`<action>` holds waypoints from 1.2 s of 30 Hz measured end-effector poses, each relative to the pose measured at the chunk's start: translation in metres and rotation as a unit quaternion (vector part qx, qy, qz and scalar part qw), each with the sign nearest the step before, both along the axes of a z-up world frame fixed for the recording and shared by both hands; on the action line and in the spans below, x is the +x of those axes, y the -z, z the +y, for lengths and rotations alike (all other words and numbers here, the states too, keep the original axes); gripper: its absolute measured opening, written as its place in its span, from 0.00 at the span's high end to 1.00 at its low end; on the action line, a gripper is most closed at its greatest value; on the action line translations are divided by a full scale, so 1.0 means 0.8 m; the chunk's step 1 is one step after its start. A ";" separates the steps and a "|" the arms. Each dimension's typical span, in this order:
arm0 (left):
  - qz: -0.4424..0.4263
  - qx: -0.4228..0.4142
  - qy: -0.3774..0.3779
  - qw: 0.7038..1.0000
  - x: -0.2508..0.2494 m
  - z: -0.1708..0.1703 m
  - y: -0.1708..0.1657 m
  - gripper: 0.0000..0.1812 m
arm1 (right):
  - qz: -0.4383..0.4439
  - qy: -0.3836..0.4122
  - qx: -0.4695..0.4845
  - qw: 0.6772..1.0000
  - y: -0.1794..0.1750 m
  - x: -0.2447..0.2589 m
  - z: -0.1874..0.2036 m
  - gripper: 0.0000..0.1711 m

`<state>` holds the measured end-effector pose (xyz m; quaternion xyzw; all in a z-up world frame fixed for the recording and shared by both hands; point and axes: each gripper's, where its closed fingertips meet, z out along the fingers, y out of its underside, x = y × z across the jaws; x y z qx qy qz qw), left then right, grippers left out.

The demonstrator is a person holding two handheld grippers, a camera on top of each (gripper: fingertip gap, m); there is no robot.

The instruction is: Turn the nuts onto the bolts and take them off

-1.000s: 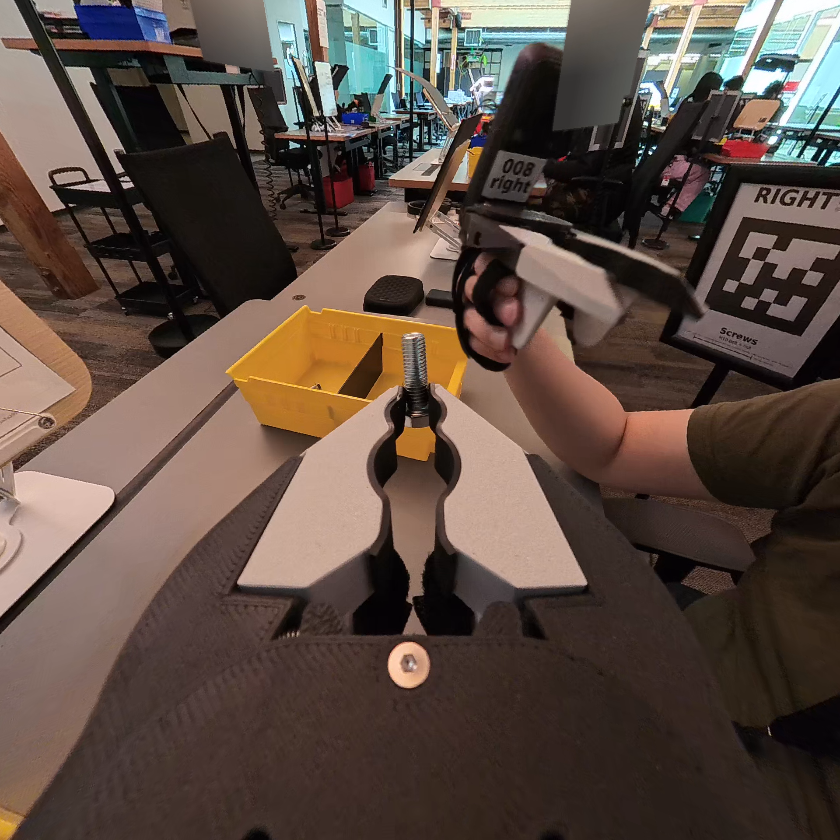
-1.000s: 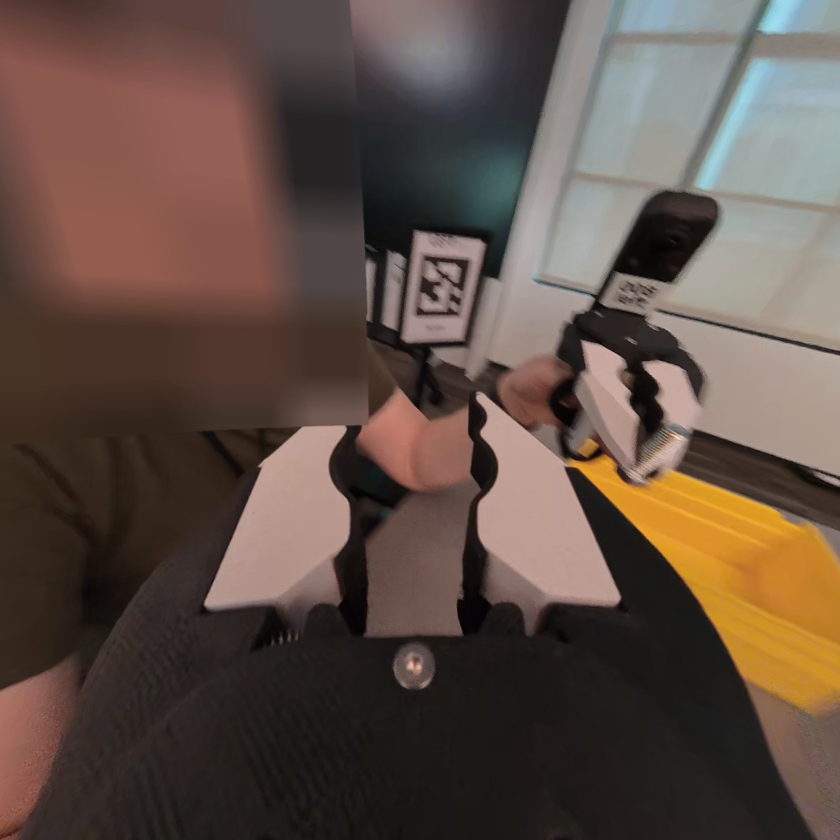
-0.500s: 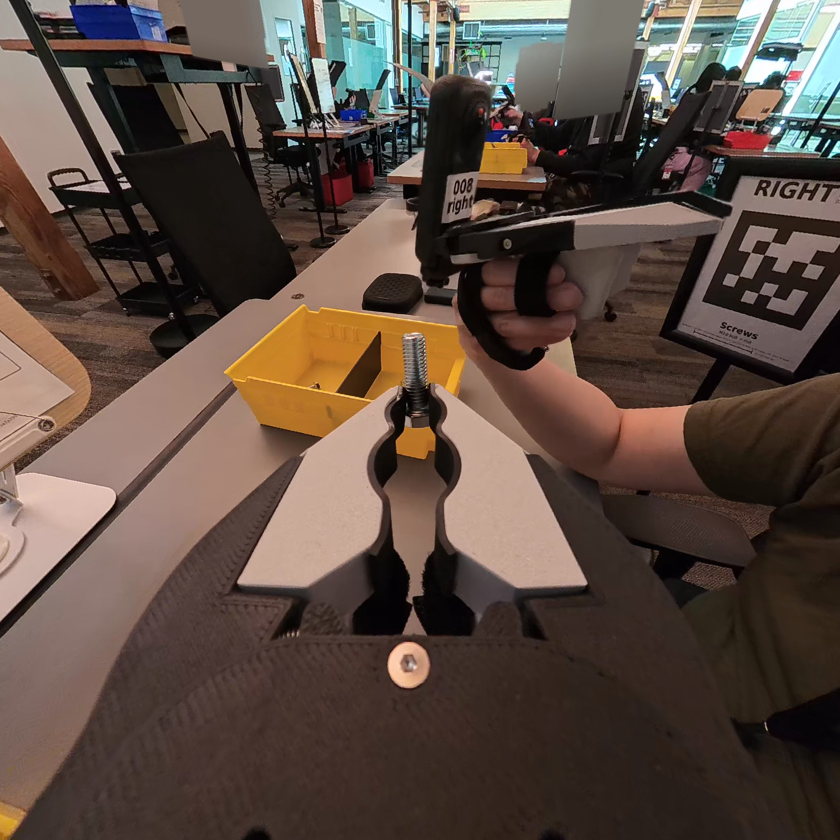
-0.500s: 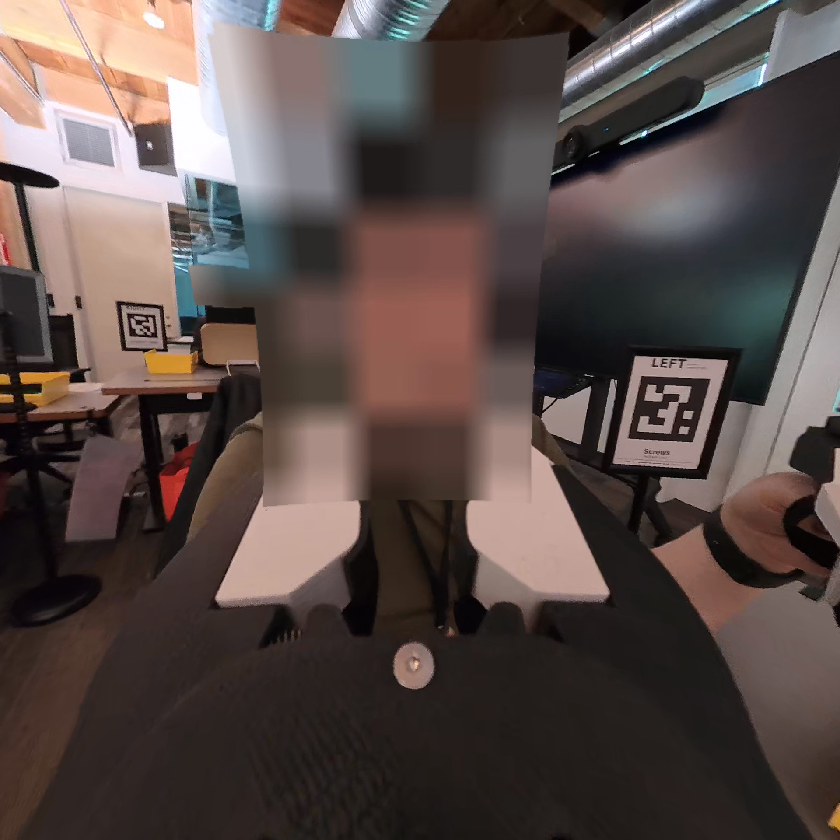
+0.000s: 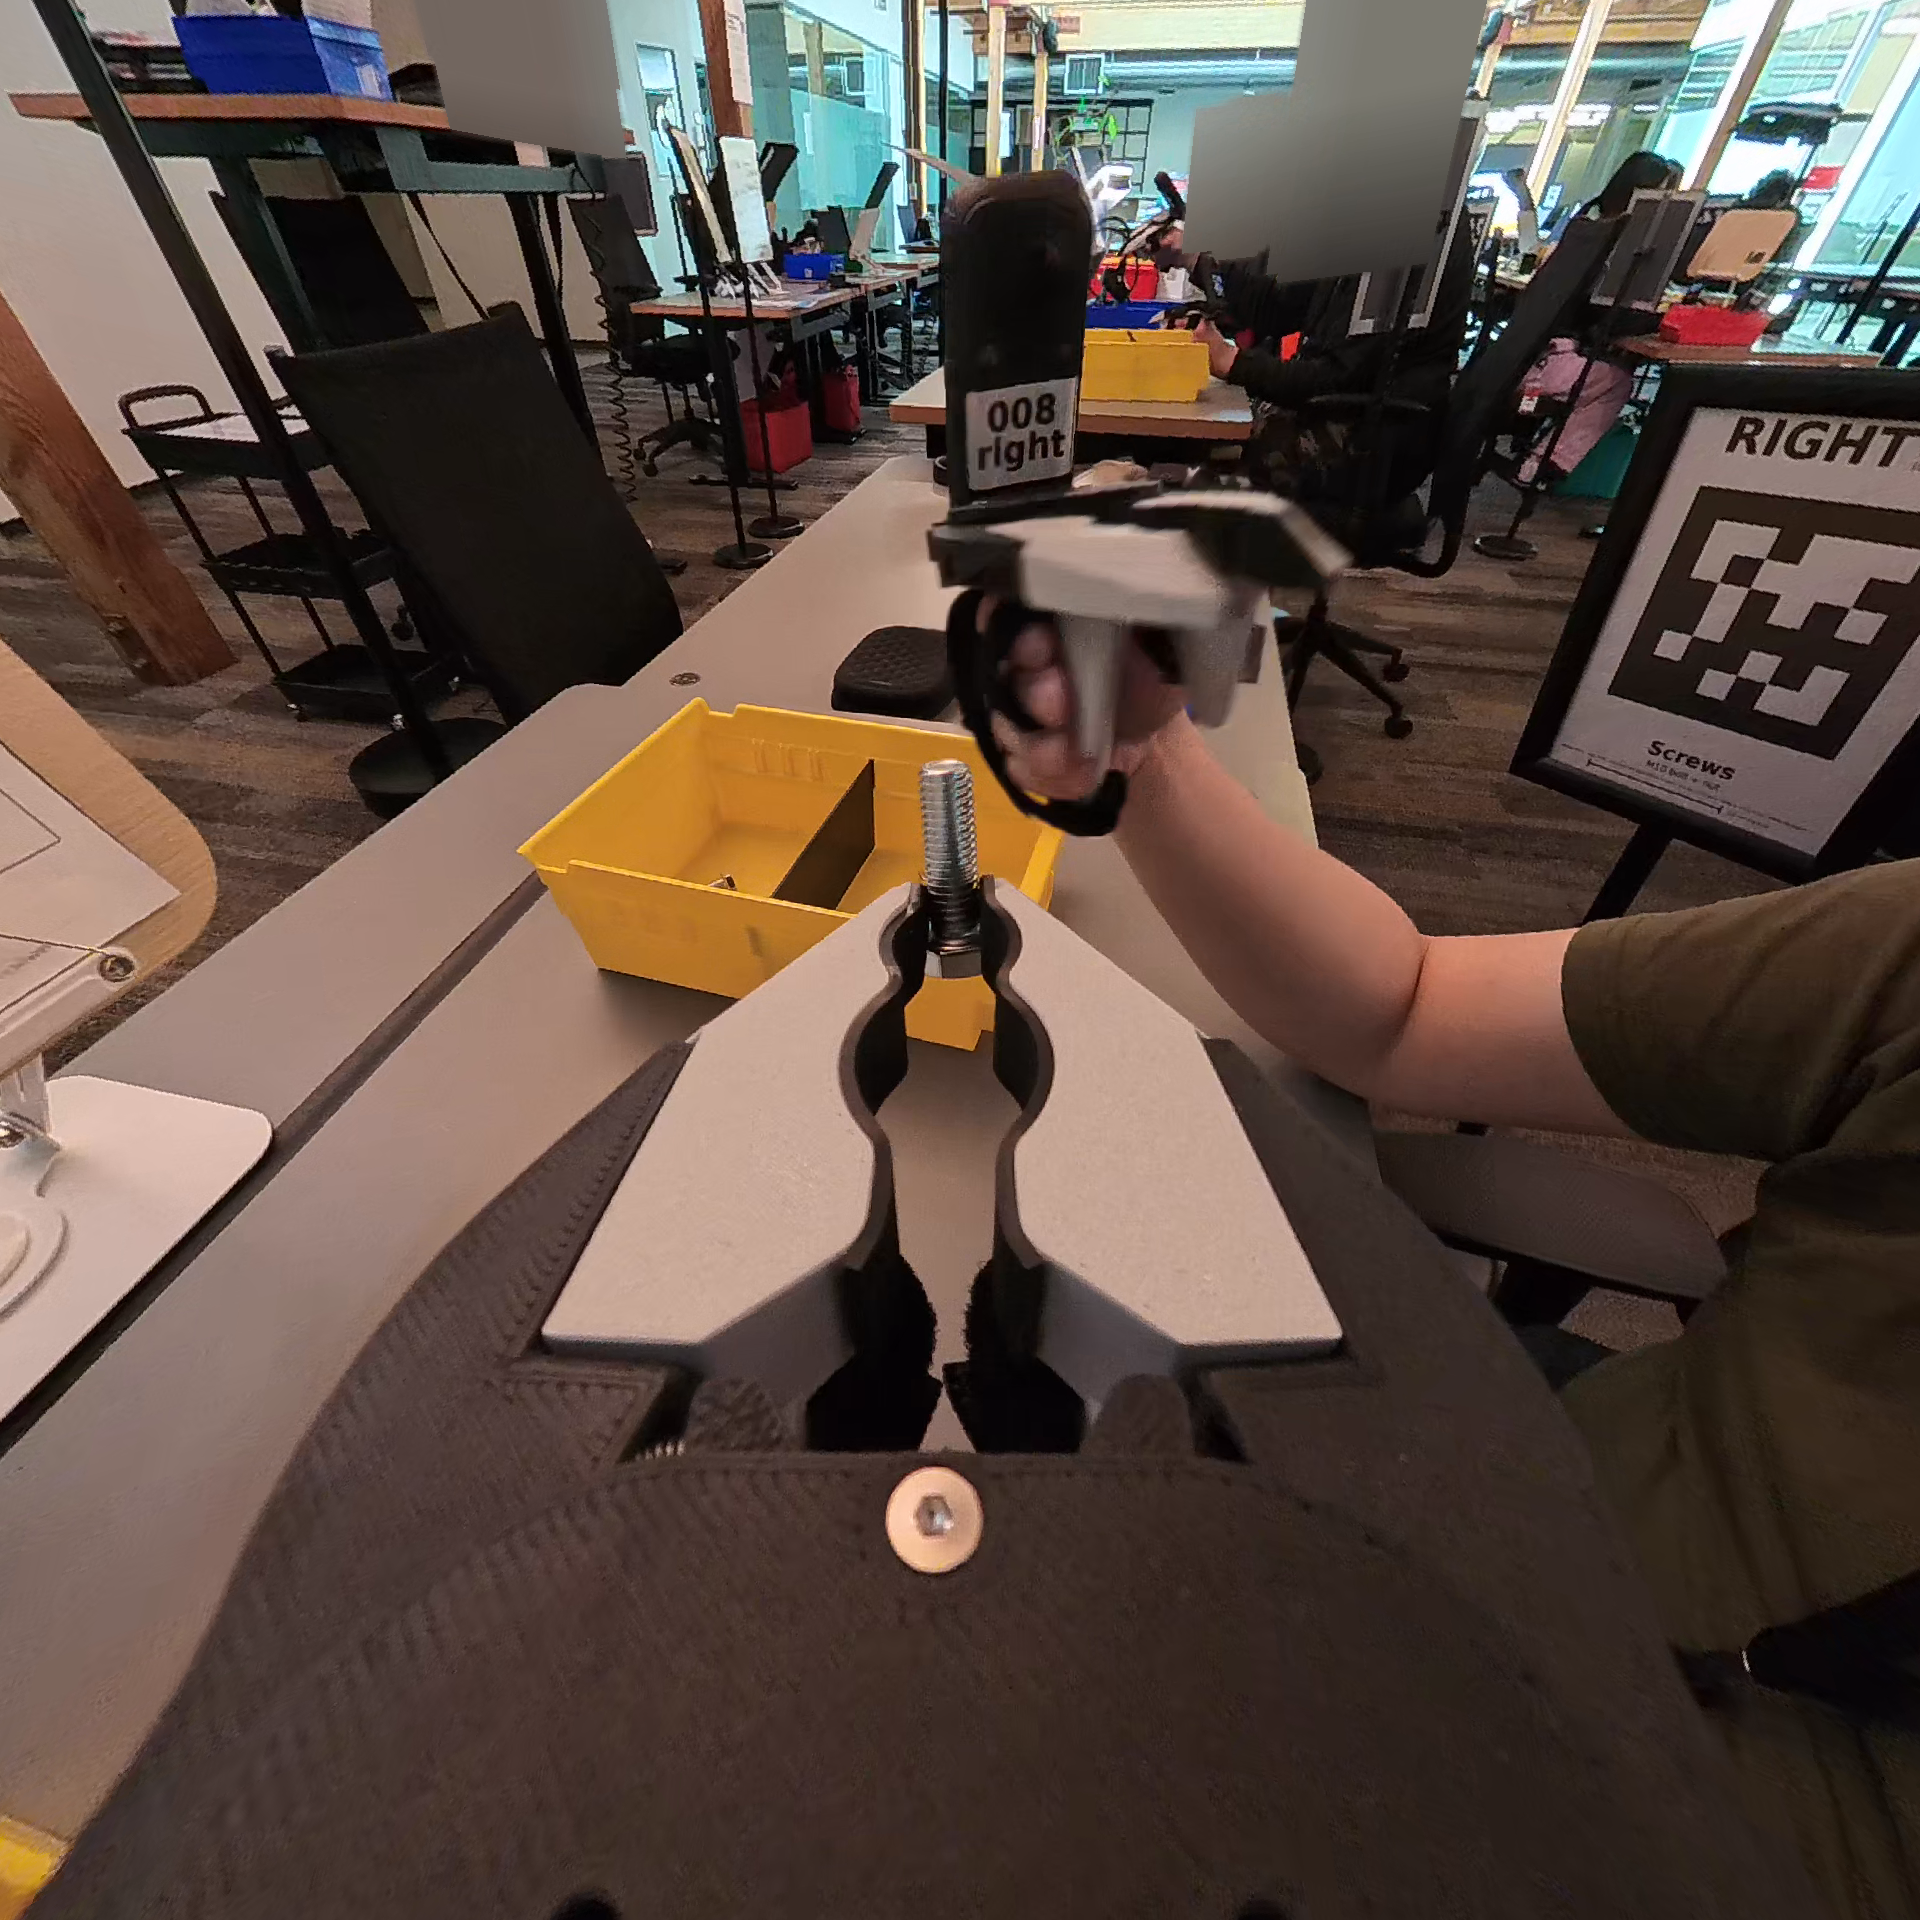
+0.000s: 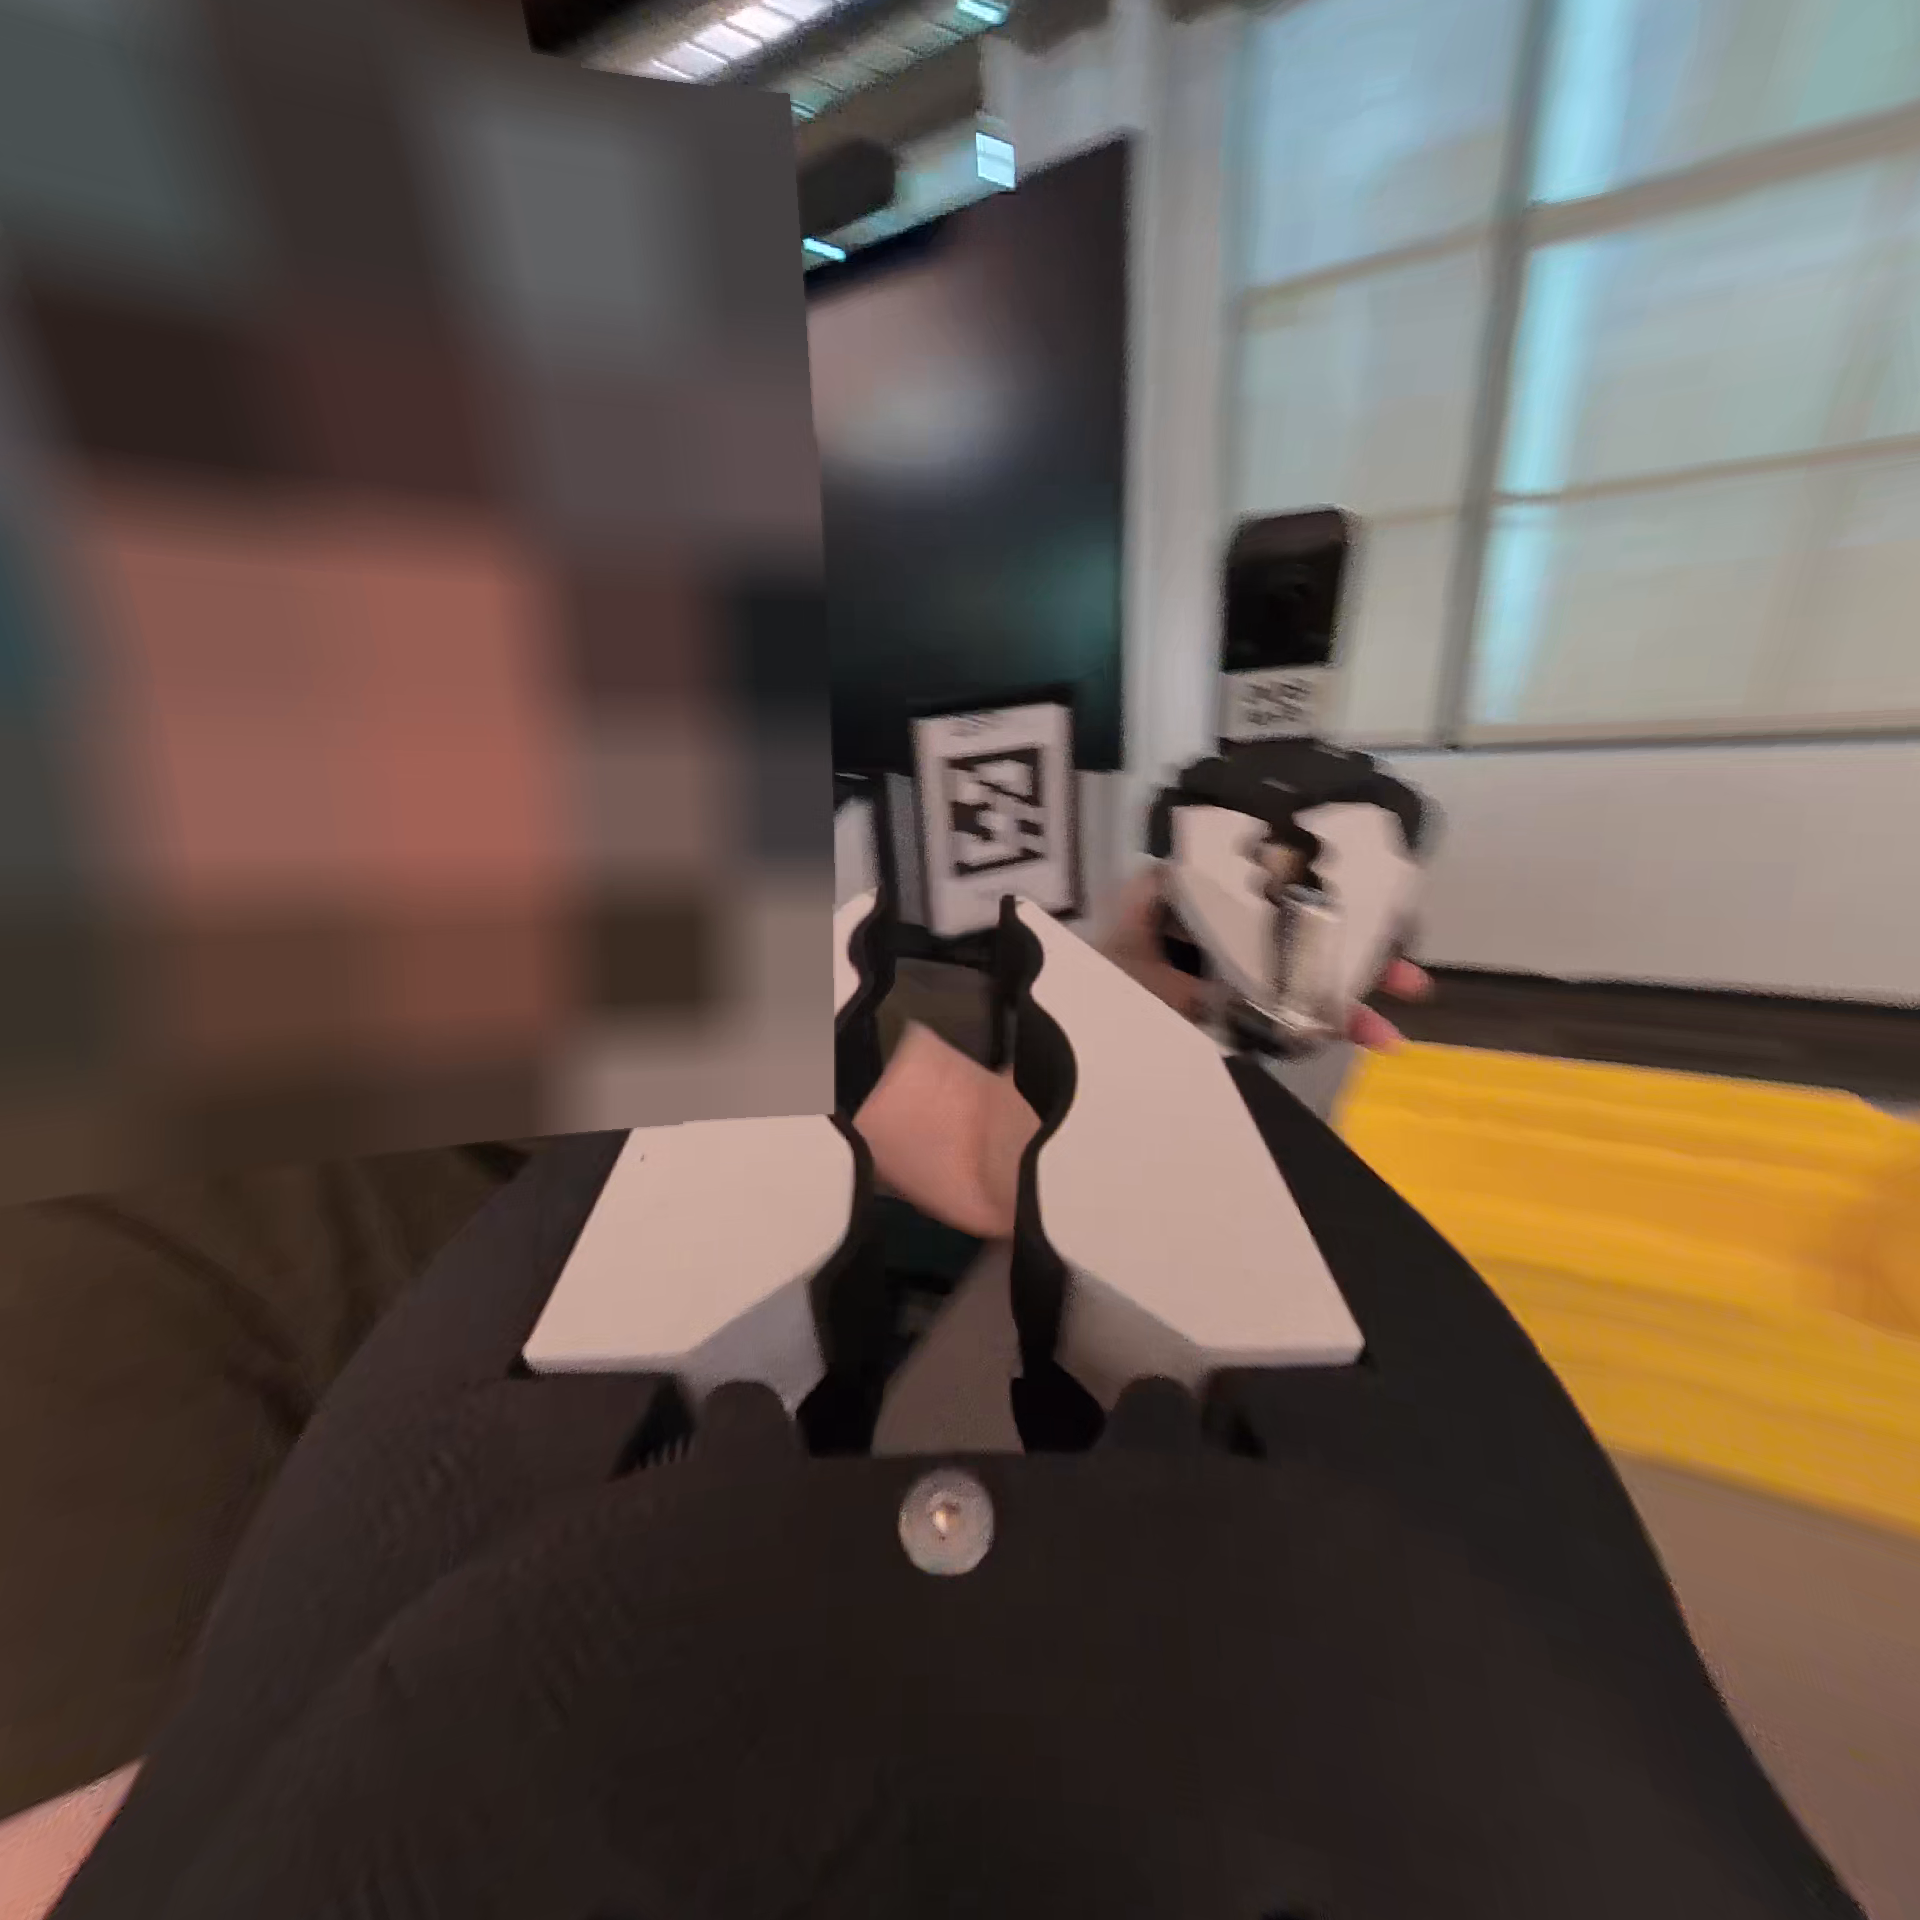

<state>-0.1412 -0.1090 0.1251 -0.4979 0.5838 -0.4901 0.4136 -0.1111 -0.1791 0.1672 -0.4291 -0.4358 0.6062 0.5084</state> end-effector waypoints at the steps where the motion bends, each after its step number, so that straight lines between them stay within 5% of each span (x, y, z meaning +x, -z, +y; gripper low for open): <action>1: -0.001 -0.001 -0.001 1.000 -0.001 0.001 0.000 0.96 | -0.020 0.051 -0.006 0.998 0.009 0.000 0.022 0.90; 4: -0.001 -0.001 -0.003 1.000 -0.002 0.002 -0.001 0.96 | -0.055 0.143 -0.007 0.988 0.025 0.007 0.062 0.90; 11: -0.009 -0.002 -0.008 1.000 -0.008 0.005 -0.006 0.96 | -0.029 0.150 -0.036 0.988 0.020 0.019 0.073 0.90; 23: -0.038 0.005 0.004 0.999 0.010 0.018 -0.002 0.96 | -0.084 0.313 0.050 0.945 0.022 -0.017 0.110 0.89; 36: -0.066 -0.017 0.032 0.997 0.004 0.011 -0.014 0.96 | -0.050 0.295 0.030 0.954 0.019 -0.051 0.113 0.96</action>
